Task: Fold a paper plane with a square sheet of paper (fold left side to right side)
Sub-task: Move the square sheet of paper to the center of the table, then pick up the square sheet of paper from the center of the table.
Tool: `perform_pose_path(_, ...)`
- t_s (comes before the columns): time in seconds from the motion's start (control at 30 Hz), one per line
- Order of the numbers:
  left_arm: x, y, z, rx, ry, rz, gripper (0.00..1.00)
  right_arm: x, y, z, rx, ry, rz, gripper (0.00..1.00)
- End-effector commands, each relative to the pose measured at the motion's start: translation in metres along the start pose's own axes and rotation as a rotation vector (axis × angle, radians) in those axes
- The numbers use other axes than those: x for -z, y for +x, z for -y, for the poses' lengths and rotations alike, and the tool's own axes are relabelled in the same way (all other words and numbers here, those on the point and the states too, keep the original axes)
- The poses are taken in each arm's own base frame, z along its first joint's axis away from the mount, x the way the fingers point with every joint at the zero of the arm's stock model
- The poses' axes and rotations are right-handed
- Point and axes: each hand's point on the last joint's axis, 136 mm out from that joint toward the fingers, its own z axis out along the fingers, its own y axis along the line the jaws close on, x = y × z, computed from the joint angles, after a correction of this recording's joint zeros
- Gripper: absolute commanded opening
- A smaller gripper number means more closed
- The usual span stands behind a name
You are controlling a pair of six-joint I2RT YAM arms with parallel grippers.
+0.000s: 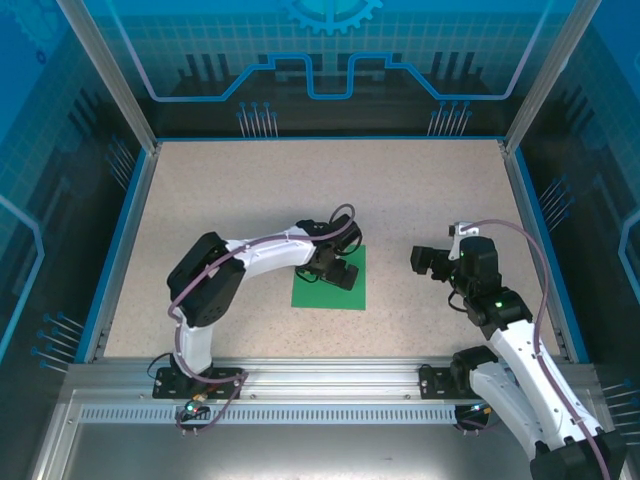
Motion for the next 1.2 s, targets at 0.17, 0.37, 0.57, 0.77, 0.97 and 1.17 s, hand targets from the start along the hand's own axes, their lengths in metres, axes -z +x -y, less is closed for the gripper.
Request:
perform_pose_path(0.17,-0.02,-0.008,-0.011,0.005,-0.108,-0.029,0.99,0.005,-0.002,-0.001,-0.003,0.006,0.001,0.99)
perform_pose_path(0.37,-0.037,-0.023,-0.011,0.008,-0.099,-0.031,0.99,0.007,-0.001,-0.003,-0.012,-0.001,-0.01,0.99)
perform_pose_path(0.57,-0.035,-0.048,-0.004,-0.017,-0.042,-0.001,0.99,0.001,0.01,-0.005,-0.082,-0.002,-0.081,0.99)
perform_pose_path(0.77,0.021,-0.068,0.005,0.005,0.08,0.11,0.99,-0.022,0.016,-0.019,-0.121,0.001,-0.192,0.99)
perform_pose_path(0.97,0.067,-0.055,-0.006,0.139,0.291,0.167,0.99,-0.069,0.017,-0.059,-0.014,-0.002,-0.354,0.99)
perform_pose_path(1.17,0.051,-0.017,-0.009,0.259,0.433,0.068,0.89,-0.131,0.025,-0.099,0.064,0.002,-0.477,0.99)
